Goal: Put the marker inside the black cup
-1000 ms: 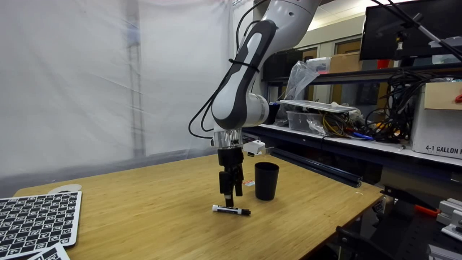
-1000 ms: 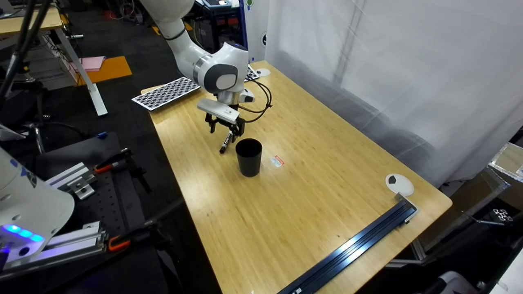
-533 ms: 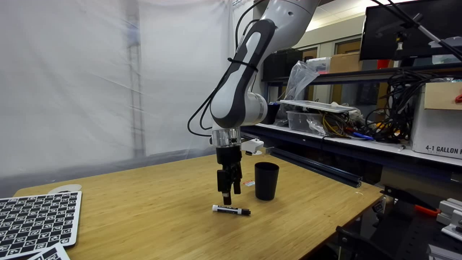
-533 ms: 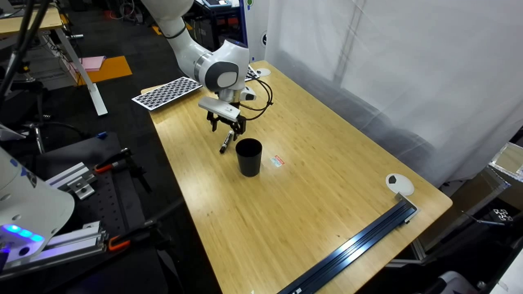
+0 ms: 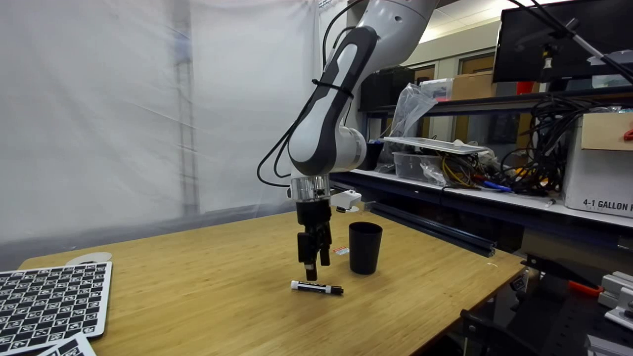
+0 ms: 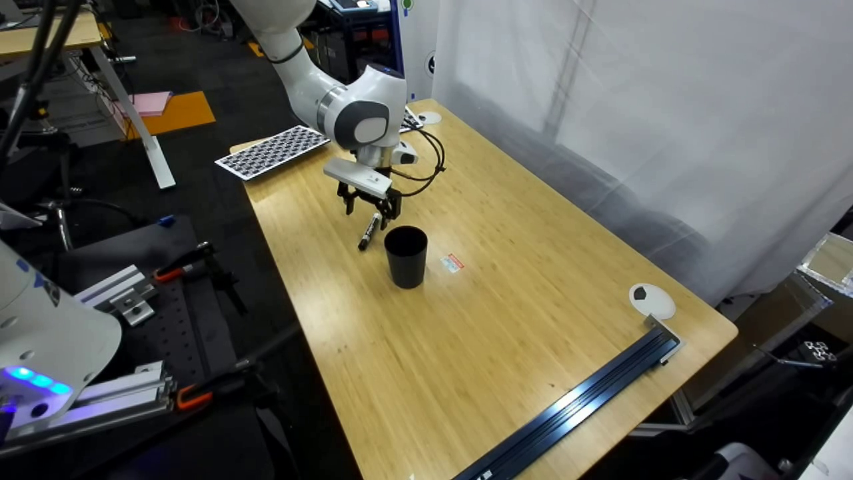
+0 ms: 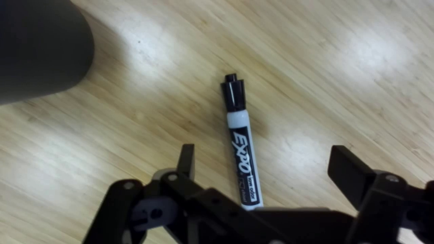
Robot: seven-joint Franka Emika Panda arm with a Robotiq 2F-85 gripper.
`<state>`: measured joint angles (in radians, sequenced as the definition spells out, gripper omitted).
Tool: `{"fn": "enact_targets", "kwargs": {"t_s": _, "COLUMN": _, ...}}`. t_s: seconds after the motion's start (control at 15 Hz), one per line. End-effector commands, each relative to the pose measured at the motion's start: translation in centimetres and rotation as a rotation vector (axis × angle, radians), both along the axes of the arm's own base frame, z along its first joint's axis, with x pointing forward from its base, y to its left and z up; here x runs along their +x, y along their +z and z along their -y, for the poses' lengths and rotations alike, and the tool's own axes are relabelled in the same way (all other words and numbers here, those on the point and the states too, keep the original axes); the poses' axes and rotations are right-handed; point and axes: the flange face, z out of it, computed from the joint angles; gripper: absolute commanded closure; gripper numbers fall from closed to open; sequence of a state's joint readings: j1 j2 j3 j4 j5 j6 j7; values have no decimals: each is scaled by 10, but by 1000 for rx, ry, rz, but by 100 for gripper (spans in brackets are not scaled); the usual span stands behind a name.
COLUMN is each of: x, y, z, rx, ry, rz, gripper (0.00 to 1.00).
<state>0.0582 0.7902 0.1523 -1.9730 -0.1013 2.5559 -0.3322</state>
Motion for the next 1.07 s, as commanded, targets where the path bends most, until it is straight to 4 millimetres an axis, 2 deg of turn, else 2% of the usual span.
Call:
{"fn": "enact_targets", "kwargs": {"t_s": 0.0, "x": 1, "y": 0, "z": 0, "rx": 0, "ry": 0, "rz": -1, "gripper": 0}}
{"fn": "enact_targets", "kwargs": {"t_s": 0.47, "x": 2, "y": -4, "z": 1, "rx": -1, "ry": 1, "rz": -8, "gripper": 0}}
{"fn": "enact_targets", "kwargs": {"t_s": 1.0, "x": 1, "y": -37, "z": -2, "rx": -75, "ry": 107, "rz": 28, "gripper": 0}}
